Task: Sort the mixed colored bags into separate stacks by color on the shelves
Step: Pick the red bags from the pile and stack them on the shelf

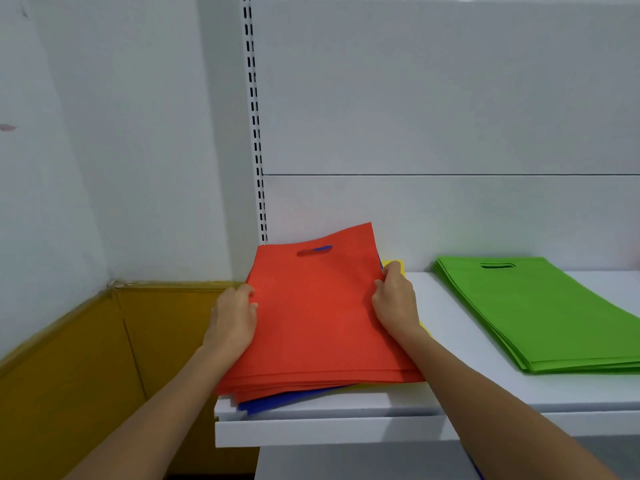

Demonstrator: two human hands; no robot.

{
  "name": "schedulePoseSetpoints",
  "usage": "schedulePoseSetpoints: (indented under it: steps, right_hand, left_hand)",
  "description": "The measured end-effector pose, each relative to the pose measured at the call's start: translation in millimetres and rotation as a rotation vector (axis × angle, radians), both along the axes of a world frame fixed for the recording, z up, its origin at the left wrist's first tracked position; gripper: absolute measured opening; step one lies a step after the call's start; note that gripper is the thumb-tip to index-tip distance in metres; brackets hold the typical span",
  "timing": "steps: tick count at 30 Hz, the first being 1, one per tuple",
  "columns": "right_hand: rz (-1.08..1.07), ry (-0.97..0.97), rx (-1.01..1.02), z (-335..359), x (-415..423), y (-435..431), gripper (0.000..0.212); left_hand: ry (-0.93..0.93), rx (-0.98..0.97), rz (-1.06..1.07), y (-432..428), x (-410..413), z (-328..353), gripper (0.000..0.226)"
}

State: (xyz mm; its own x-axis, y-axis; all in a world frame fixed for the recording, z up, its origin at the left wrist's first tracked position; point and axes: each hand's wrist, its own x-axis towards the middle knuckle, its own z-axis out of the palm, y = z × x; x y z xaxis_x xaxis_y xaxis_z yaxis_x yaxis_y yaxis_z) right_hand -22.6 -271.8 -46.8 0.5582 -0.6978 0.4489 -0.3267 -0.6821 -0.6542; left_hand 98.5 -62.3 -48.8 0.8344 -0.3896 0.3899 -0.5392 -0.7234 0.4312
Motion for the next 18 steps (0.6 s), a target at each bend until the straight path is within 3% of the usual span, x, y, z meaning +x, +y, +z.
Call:
schedulePoseSetpoints:
  steps: [6,13,18]
  right_hand:
    - [0.066,0.076,-0.005,13.5,-4.3,-5.3,0.045]
    - [0.02,0.111,-0.107,26.8,-17.3,-7.7,0.027]
    - [-0.067,0.172,-0.154,39.5,-53.2,-25.3,0.035]
  left_hand:
    - [0.0,-0.155,-0.07,6.9,-0.6,11.2,0.026]
    - [0.04,-0.126,-0.154,3.6,-9.4,26.4,0.03]
    - [0.03,-0.129,-0.268,-19.7,-26.3,36.9,0.028]
